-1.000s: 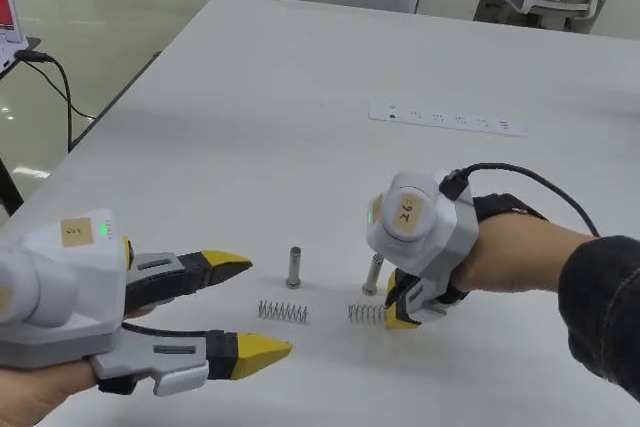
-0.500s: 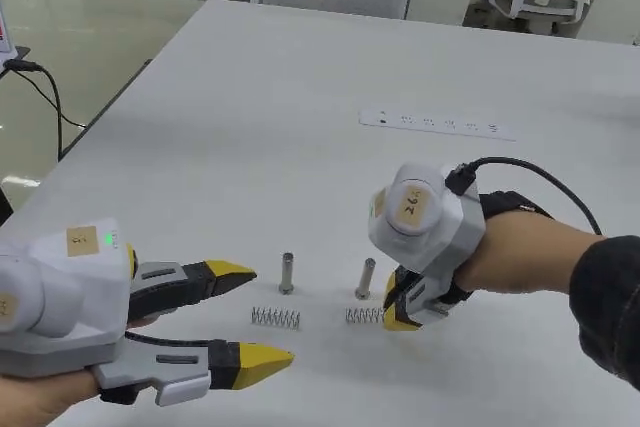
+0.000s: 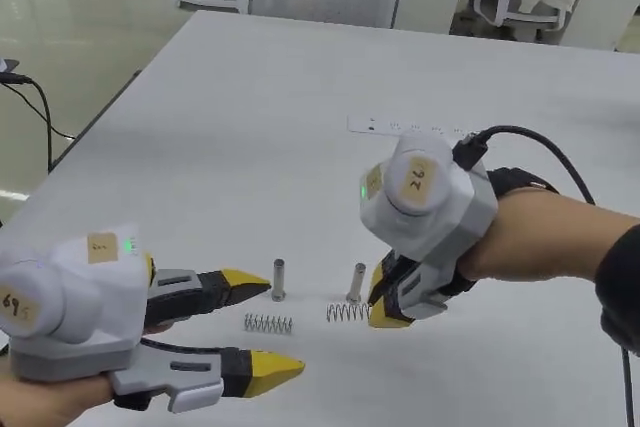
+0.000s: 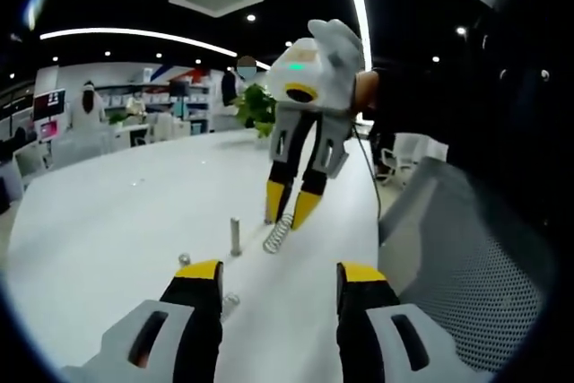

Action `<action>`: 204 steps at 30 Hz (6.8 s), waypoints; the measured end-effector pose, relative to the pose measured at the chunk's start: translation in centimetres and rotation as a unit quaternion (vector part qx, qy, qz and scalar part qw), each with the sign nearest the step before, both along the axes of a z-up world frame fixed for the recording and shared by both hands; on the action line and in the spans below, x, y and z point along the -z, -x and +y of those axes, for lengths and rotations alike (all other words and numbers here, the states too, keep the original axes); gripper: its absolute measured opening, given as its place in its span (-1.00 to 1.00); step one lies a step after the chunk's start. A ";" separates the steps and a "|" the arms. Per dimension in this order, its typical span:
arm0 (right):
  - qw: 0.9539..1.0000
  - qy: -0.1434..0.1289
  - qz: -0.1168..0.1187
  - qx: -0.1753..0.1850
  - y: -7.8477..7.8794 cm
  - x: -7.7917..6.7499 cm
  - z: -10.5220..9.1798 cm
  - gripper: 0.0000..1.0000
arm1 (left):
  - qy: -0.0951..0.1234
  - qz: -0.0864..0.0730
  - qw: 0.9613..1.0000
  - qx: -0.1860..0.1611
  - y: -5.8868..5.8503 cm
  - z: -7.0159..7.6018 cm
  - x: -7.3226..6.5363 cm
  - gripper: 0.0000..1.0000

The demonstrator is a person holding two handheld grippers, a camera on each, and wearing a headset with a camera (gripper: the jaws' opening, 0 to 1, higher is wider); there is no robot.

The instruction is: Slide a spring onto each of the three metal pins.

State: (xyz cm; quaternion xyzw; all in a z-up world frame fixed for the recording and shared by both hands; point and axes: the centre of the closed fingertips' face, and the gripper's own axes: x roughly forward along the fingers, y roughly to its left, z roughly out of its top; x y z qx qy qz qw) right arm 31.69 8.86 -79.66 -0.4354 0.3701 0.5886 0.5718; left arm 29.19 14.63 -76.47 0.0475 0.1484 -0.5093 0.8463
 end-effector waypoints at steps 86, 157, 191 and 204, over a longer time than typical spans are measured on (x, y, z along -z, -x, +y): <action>0.997 -0.040 0.003 -0.070 4.1 -2.8 2.8 -0.83 | 0.026 -0.016 0.997 0.067 1.7 -3.0 -2.1 -0.95; 0.999 -0.017 -0.018 -0.022 0.3 -3.9 0.8 -0.84 | 0.011 -0.007 1.000 -0.007 0.0 0.7 0.2 -0.28; 0.998 0.043 -0.047 0.007 -6.4 -1.2 -0.2 -0.84 | 0.013 0.001 0.999 -0.042 -0.5 2.6 0.9 -0.07; 0.998 0.050 -0.037 0.006 -6.7 -0.3 0.0 -0.84 | 0.012 0.003 0.999 -0.044 -0.5 2.7 1.0 -0.08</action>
